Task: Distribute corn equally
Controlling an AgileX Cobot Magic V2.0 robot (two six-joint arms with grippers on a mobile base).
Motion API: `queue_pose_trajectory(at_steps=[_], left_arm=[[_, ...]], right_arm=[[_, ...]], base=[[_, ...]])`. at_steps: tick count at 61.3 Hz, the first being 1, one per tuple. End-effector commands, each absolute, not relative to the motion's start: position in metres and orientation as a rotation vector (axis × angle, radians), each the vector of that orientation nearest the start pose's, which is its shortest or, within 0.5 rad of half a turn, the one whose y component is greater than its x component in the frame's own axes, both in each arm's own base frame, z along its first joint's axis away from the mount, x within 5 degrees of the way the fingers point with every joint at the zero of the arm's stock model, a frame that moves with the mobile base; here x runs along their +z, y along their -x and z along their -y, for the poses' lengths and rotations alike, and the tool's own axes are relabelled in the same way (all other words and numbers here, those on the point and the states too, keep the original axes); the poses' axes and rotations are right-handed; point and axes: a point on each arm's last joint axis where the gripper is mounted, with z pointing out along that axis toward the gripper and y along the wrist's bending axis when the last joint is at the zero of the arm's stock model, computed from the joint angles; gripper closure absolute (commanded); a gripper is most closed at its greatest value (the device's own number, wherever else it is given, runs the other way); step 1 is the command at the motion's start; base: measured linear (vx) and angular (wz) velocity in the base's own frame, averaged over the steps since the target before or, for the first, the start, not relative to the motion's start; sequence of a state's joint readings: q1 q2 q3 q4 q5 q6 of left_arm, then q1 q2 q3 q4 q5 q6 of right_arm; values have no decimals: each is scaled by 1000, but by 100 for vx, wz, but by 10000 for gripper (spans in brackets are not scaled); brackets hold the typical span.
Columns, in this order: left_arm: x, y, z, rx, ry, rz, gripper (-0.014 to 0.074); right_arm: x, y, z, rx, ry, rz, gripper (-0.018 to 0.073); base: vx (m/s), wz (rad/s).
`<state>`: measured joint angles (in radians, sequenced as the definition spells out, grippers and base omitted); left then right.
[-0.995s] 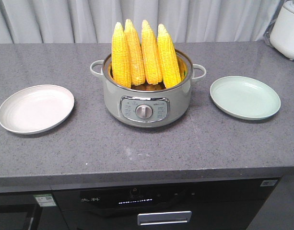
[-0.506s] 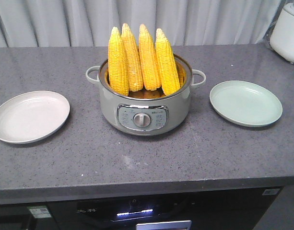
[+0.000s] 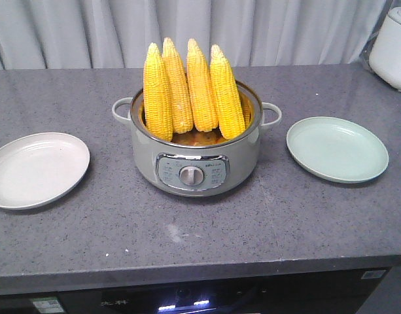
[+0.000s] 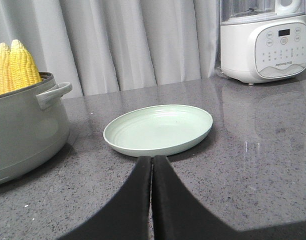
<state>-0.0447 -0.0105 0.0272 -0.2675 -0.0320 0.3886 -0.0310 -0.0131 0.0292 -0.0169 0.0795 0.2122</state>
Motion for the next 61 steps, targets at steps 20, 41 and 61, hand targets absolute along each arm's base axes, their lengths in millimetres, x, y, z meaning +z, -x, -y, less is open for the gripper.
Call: queue_pose_trajectory(at_steps=[20,41,61], left_arm=[[214,-54,0,81,-87,-1381,603],[214,-54,0,81,-87,-1381,603],[214,-54,0,81,-87,-1381,603]], right_arm=[[201,-57,2,115,-164,-1504,564],[201,-57,2,115,-164,-1504,564],[201,-57,2,115,-164,-1504,564]], base=[[5,-1],[4,-1],[3,-1]])
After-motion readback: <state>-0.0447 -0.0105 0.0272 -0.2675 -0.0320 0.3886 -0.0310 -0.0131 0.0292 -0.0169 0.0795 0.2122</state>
